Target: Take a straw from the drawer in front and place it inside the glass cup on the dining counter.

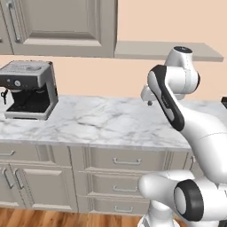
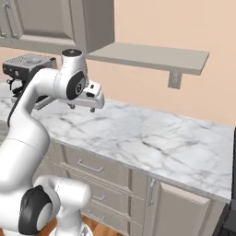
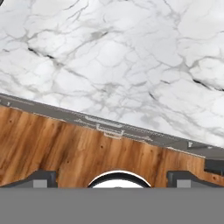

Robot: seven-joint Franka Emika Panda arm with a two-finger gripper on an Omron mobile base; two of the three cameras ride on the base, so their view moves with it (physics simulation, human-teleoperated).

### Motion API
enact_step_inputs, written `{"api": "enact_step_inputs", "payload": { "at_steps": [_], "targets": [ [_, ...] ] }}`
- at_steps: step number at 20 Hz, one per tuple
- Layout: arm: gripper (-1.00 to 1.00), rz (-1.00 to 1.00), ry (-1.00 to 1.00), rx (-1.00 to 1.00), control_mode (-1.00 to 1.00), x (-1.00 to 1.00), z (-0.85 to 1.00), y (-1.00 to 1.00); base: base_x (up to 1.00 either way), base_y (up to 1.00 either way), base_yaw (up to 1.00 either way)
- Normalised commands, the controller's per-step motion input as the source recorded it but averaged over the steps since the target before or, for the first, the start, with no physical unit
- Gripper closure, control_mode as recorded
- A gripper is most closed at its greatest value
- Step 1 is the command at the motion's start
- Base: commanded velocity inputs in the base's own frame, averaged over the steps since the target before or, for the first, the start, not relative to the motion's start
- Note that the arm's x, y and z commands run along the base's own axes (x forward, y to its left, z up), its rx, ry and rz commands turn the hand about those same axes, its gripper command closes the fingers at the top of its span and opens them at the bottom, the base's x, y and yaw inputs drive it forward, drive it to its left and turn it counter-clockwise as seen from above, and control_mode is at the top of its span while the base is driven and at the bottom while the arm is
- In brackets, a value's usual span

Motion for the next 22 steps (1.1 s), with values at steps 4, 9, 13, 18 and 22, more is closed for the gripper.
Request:
{"api": "enact_step_inputs", "payload": {
  "at_steps": [4,9,13,18,22],
  "targets": [
    [-1.00,0.00,0.00,0.00,1.00,0.00,0.00,0.00,-0.30,-0.65,0.34],
    [-1.00,0.00,0.00,0.00,1.00,0.00,0.00,0.00,-0.40,-0.40,0.26],
    [-1.00,0.00,0.00,0.00,1.00,0.00,0.00,0.00,-0.56,-0.03,0.05],
    [-1.00,0.00,0.00,0.00,1.00,0.00,0.00,0.00,-0.53,0.00,0.00],
    [-1.00,0.00,0.00,0.00,-1.00,0.00,-0.01,0.00,-0.05,0.00,0.00]
  ]
}}
